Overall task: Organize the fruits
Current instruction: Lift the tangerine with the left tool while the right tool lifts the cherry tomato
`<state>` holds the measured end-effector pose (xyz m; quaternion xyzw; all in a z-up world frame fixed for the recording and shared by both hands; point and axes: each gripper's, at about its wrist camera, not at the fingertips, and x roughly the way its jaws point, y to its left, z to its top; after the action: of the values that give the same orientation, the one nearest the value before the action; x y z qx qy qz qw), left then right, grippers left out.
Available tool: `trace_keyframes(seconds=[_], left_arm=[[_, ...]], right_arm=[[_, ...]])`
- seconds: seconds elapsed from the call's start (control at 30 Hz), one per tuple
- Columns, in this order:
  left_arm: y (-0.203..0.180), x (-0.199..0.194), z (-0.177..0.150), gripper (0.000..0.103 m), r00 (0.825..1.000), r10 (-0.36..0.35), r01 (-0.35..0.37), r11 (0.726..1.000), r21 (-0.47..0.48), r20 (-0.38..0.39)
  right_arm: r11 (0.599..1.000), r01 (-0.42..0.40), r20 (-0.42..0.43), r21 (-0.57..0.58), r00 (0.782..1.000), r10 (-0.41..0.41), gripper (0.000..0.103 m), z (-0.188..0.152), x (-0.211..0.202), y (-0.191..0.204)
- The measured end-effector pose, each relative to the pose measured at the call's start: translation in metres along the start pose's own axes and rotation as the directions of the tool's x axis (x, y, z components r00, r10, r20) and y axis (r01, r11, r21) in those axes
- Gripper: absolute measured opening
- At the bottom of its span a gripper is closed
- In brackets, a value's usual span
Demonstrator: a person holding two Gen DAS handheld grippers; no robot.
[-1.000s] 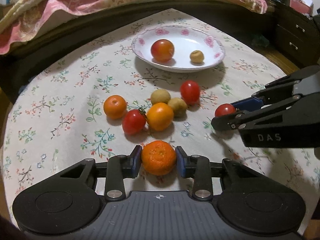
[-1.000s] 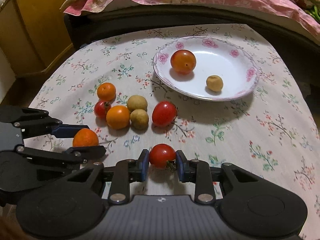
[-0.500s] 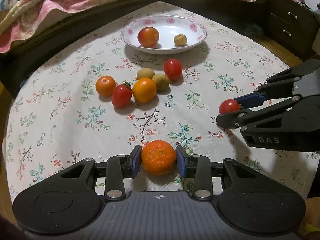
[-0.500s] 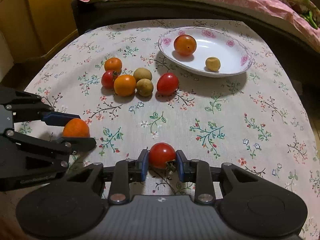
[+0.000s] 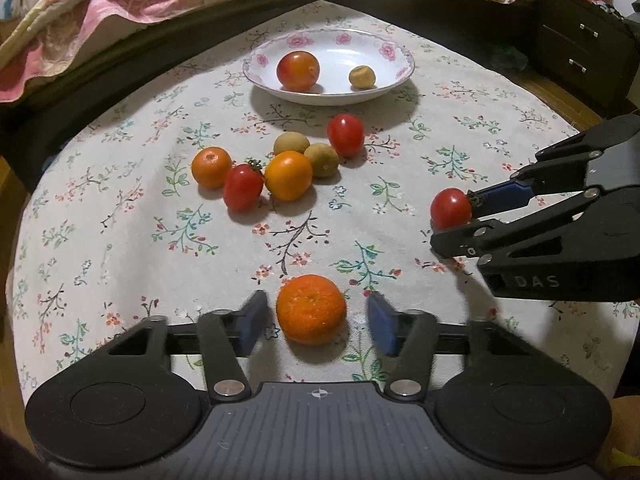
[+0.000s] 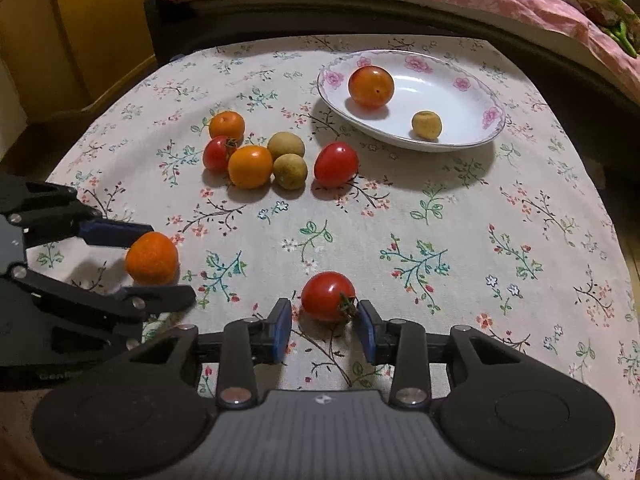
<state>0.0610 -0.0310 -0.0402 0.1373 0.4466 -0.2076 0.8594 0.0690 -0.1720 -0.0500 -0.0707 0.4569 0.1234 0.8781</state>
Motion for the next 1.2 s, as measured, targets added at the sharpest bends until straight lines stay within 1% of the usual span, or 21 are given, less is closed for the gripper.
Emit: trace_keyframes(seconds=[0.03, 0.1, 0.37, 0.6, 0.73, 0.87, 1.13, 1.2], left_arm=[[-0.001, 0.0, 0.0, 0.052, 1.0, 0.002, -0.002, 1.0, -0.001, -0.002], [-0.002, -0.002, 0.0, 0.044, 1.0, 0.007, -0.007, 1.0, -0.003, -0.004], [-0.007, -0.004, -0.001, 0.043, 1.0, 0.012, -0.012, 1.0, 0.001, -0.016], [-0.008, -0.008, 0.002, 0.043, 1.0, 0.016, -0.016, 1.0, 0.006, -0.004], [-0.01, -0.005, 0.003, 0.043, 1.0, 0.015, -0.015, 1.0, 0.013, -0.012], [-0.009, -0.002, 0.001, 0.044, 1.0, 0.014, -0.013, 1.0, 0.018, -0.025], [-0.004, -0.002, -0.003, 0.049, 1.0, -0.004, 0.004, 1.0, 0.011, -0.007], [-0.004, -0.002, -0.003, 0.055, 1.0, 0.001, -0.001, 1.0, 0.006, -0.007]], right_arm=[[1.0, 0.01, -0.001, -0.002, 1.0, -0.01, 0.031, 0.0, 0.0, 0.001], [1.0, 0.021, -0.002, -0.005, 1.0, -0.021, 0.03, 0.0, 0.0, 0.002], [1.0, 0.02, -0.004, 0.007, 1.0, -0.02, 0.029, -0.001, -0.005, 0.005], [1.0, 0.016, -0.005, 0.013, 1.0, -0.015, 0.029, -0.004, -0.008, 0.009], [1.0, 0.019, -0.016, 0.004, 1.0, -0.019, 0.029, -0.005, -0.006, 0.013], [1.0, 0.016, -0.015, 0.005, 1.0, -0.016, 0.029, -0.004, -0.006, 0.012], [1.0, 0.009, -0.008, -0.003, 1.0, -0.009, 0.03, -0.003, -0.006, 0.011], [1.0, 0.007, -0.007, -0.002, 1.0, -0.007, 0.03, -0.003, -0.006, 0.011]])
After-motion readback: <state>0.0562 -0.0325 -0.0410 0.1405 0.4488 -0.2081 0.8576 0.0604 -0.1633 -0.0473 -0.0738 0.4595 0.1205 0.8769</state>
